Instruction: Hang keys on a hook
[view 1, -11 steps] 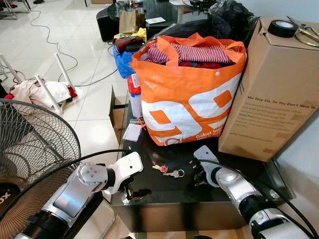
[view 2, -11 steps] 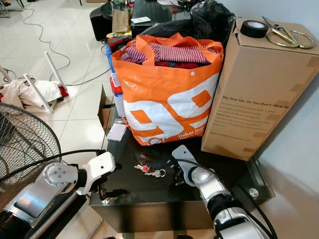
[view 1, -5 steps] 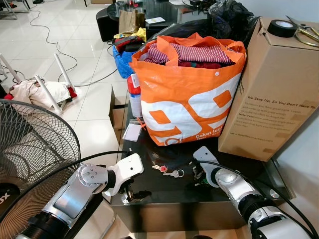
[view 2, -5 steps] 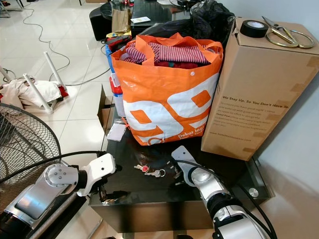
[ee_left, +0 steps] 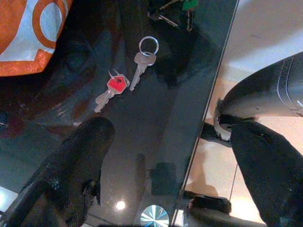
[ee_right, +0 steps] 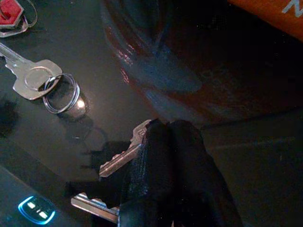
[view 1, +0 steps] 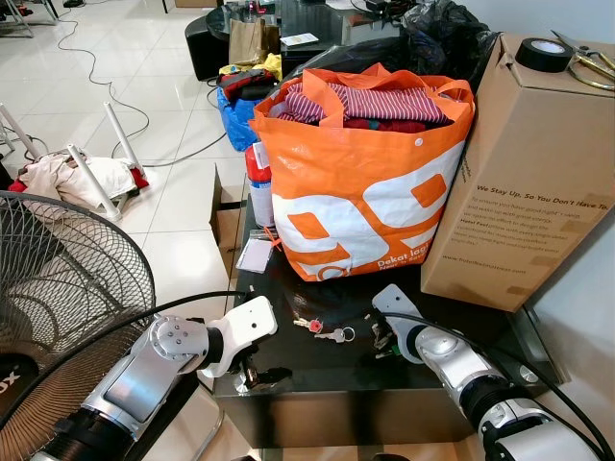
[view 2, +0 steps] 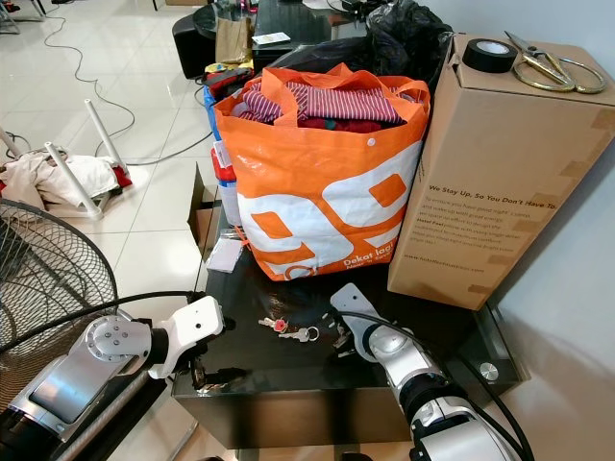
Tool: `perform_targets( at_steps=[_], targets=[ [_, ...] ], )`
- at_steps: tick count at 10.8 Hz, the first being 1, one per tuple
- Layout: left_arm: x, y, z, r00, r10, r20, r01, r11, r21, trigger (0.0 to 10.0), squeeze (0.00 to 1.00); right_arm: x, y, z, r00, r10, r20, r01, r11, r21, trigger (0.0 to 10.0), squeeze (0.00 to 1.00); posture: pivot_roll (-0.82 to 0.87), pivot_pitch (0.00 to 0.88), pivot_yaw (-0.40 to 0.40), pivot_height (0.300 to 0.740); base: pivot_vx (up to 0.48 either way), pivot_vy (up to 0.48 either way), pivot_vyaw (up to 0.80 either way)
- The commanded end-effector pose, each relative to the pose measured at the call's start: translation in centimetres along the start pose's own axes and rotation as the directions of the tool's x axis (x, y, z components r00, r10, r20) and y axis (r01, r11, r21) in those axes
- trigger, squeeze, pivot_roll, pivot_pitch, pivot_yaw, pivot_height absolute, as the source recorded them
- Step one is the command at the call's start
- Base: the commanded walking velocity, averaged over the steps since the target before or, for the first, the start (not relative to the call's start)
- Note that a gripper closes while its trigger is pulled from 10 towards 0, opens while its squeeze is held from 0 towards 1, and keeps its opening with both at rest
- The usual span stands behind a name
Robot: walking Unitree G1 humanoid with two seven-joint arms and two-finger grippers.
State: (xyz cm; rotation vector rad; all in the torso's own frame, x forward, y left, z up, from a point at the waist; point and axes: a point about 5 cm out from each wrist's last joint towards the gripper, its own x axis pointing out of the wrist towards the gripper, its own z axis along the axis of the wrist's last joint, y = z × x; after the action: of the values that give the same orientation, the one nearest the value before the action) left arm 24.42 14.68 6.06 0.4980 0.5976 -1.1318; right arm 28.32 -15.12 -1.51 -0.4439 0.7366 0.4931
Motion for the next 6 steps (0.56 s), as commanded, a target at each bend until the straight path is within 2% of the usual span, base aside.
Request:
perform_targets(
  at_steps=[1,6],
  targets=[
    [0.01,-0.07,0.04,1.000,-0.003,-0.004,0.003,1.000,0.011,10.0,0.00,0.02,-0.27,0.53,1.000,-0.003,0.008,0.003,1.000,-0.019,0.0,0.00,-0.21,0.000,0.043,0.740,0.000,0.000,0.00],
    [0.01,-0.07,0.04,1.000,-0.003,-0.004,0.003,1.000,0.011,10.0,0.00,0.02,-0.27,0.53,1.000,-0.003,0.008,0.003,1.000,-0.019,0.0,0.00,-0.21,0.000,0.043,0.740,0.000,0.000,0.00]
  ],
)
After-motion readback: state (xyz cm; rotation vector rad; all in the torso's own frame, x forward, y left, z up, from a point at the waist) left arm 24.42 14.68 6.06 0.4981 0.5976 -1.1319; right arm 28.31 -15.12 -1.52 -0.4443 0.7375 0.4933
